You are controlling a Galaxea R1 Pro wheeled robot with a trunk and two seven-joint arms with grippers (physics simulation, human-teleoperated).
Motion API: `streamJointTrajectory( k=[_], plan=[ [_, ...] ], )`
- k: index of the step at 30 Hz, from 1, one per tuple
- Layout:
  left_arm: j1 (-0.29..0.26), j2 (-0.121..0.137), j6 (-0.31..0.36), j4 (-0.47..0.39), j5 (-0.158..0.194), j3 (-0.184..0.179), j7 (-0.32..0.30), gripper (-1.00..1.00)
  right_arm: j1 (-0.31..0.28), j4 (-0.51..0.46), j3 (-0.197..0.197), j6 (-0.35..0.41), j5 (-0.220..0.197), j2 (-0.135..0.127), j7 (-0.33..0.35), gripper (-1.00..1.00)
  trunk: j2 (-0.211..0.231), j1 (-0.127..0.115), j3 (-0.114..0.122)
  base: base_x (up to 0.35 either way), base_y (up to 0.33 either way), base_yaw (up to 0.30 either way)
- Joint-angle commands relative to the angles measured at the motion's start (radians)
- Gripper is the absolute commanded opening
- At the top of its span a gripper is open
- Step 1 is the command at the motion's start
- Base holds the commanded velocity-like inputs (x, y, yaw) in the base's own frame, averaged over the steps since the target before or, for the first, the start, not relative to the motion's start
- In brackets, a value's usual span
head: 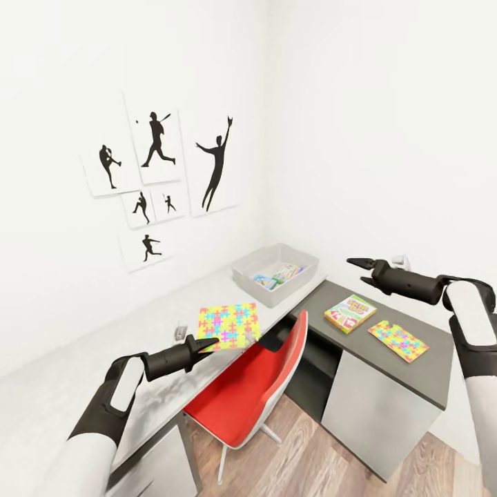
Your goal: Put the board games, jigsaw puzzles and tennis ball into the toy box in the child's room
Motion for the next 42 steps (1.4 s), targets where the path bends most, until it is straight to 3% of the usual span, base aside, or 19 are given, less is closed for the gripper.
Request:
streamJointTrajectory(
  k=[1, 7, 10, 16, 17, 18, 20, 21, 22, 26, 31, 42],
  plan=[
    [-0.002, 0.003, 0.005, 0.0, -0.005, 0.004, -0.006, -1.0, -0.025, 0.027, 0.026, 0.004, 0.011, 0.0, 0.009, 1.0, -0.002, 0.001, -0.002, 0.013, 0.0, 0.0],
    [-0.011, 0.01, 0.021, 0.001, -0.001, 0.005, -0.005, -1.0, -0.134, 0.128, 0.122, 0.004, 0.011, 0.0, 0.006, 1.0, -0.002, 0.001, -0.002, 0.005, 0.0, 0.0],
    [-0.052, 0.008, 0.033, 0.004, 0.0, 0.004, 0.001, -1.0, -0.217, 0.228, 0.183, 0.004, 0.011, -0.001, 0.006, 1.0, -0.002, 0.001, -0.002, 0.0, 0.0, 0.0],
    [-0.238, 0.004, 0.041, 0.119, 0.002, 0.004, 0.095, -1.0, -0.425, 0.529, 0.364, 0.004, 0.013, 0.009, 0.006, 1.0, -0.002, 0.001, -0.002, 0.0, 0.0, 0.0],
    [-0.282, 0.003, 0.04, 0.159, 0.002, 0.004, 0.112, -1.0, -0.465, 0.586, 0.412, 0.004, 0.013, 0.015, 0.005, 1.0, -0.002, 0.001, -0.002, 0.0, 0.0, 0.0],
    [-0.303, 0.003, 0.04, 0.179, 0.002, 0.004, 0.12, -1.0, -0.484, 0.612, 0.436, 0.004, 0.013, 0.017, 0.005, 1.0, -0.002, 0.001, -0.002, 0.0, 0.0, 0.0],
    [-0.383, 0.001, 0.038, 0.256, 0.002, 0.004, 0.149, -1.0, -0.542, 0.691, 0.519, 0.004, 0.013, 0.024, 0.005, 1.0, -0.002, 0.001, -0.002, 0.0, 0.0, 0.0],
    [-0.401, 0.001, 0.037, 0.274, 0.003, 0.004, 0.157, -1.0, -0.559, 0.718, 0.547, 0.004, 0.013, 0.025, 0.005, 1.0, -0.002, 0.001, -0.002, 0.0, 0.0, 0.0],
    [-0.453, -0.001, 0.036, 0.322, 0.003, 0.005, 0.186, -1.0, -0.569, 0.734, 0.565, 0.004, 0.013, 0.022, 0.005, 1.0, -0.002, 0.001, -0.002, 0.0, 0.0, 0.0],
    [-0.525, -0.022, 0.035, 0.371, 0.003, 0.004, 0.243, -1.0, -0.584, 0.753, 0.591, 0.004, 0.012, 0.012, 0.01, 1.0, -0.002, 0.001, -0.002, 0.0, 0.0, 0.0],
    [-0.541, -0.031, 0.037, 0.383, 0.004, 0.006, 0.27, -1.0, -0.587, 0.757, 0.597, 0.004, 0.011, 0.009, 0.012, 1.0, -0.002, 0.001, -0.002, 0.0, 0.0, 0.0],
    [-0.545, -0.033, 0.036, 0.385, 0.003, 0.008, 0.268, -1.0, -0.587, 0.757, 0.597, 0.004, 0.012, 0.009, 0.012, 1.0, -0.002, 0.001, -0.002, 0.098, 0.0, 0.0]
  ],
)
